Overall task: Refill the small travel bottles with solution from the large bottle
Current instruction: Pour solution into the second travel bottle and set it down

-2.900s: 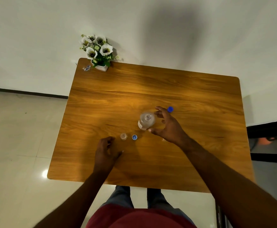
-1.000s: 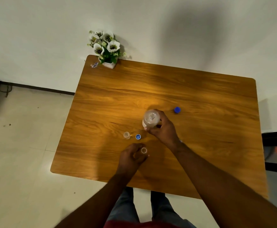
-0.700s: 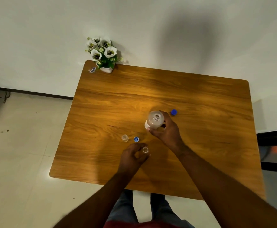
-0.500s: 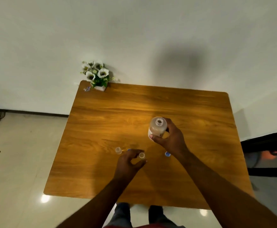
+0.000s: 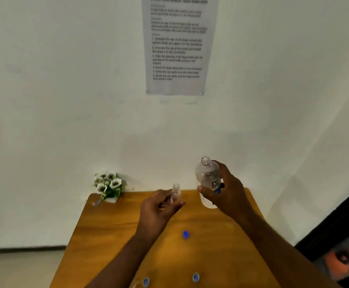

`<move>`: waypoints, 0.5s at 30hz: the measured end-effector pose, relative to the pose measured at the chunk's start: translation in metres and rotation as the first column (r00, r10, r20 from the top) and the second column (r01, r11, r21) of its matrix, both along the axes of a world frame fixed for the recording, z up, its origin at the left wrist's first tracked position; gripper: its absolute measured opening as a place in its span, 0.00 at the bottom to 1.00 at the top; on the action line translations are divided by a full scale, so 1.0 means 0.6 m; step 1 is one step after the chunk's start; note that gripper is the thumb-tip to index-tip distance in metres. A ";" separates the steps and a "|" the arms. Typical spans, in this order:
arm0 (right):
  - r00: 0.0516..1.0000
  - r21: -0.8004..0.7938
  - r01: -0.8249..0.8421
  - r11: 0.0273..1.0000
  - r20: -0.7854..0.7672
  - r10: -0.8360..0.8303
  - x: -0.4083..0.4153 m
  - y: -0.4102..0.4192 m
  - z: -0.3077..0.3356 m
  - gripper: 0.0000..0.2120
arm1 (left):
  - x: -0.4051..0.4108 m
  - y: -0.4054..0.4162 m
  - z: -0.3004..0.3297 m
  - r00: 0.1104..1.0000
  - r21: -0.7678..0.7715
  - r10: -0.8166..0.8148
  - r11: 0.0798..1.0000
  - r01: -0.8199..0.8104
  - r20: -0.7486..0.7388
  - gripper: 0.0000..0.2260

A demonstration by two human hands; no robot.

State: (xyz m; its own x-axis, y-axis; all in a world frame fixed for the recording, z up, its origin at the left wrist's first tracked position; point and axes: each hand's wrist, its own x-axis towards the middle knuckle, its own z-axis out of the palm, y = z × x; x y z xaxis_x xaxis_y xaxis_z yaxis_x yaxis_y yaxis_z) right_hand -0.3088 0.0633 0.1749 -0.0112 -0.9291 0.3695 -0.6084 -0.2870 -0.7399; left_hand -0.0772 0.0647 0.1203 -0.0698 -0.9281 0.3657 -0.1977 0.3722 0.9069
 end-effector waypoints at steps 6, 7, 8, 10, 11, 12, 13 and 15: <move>0.982 -0.135 0.031 0.990 -0.182 -0.055 -0.013 -0.002 0.162 0.40 | -0.032 -0.035 0.188 0.999 -0.252 -0.004 0.968 -0.009 -0.054 0.11; 0.973 -0.153 0.035 0.988 -0.221 -0.069 -0.015 0.001 0.185 0.41 | -0.035 -0.035 0.211 0.998 -0.280 -0.012 0.960 -0.006 -0.060 0.12; 0.962 -0.172 0.037 0.984 -0.259 -0.082 -0.015 0.004 0.205 0.41 | -0.038 -0.034 0.230 0.998 -0.307 -0.016 0.952 -0.003 -0.060 0.13; 0.939 -0.214 0.038 0.976 -0.326 -0.108 -0.016 0.012 0.234 0.42 | -0.043 -0.031 0.259 0.998 -0.348 -0.022 0.937 -0.002 -0.064 0.14; 0.931 -0.232 0.036 0.972 -0.347 -0.117 -0.016 0.016 0.246 0.42 | -0.045 -0.029 0.271 0.997 -0.363 -0.026 0.932 -0.002 -0.073 0.15; 0.925 -0.244 0.031 0.969 -0.362 -0.120 -0.015 0.021 0.255 0.42 | -0.045 -0.026 0.281 0.997 -0.377 -0.029 0.926 -0.002 -0.078 0.16; 0.920 -0.250 0.026 0.968 -0.373 -0.121 -0.015 0.026 0.263 0.43 | -0.046 -0.023 0.289 0.997 -0.388 -0.028 0.921 -0.004 -0.077 0.16; 0.915 -0.259 0.019 0.966 -0.386 -0.122 -0.016 0.036 0.279 0.43 | -0.048 -0.017 0.301 0.997 -0.398 -0.022 0.917 -0.008 -0.072 0.17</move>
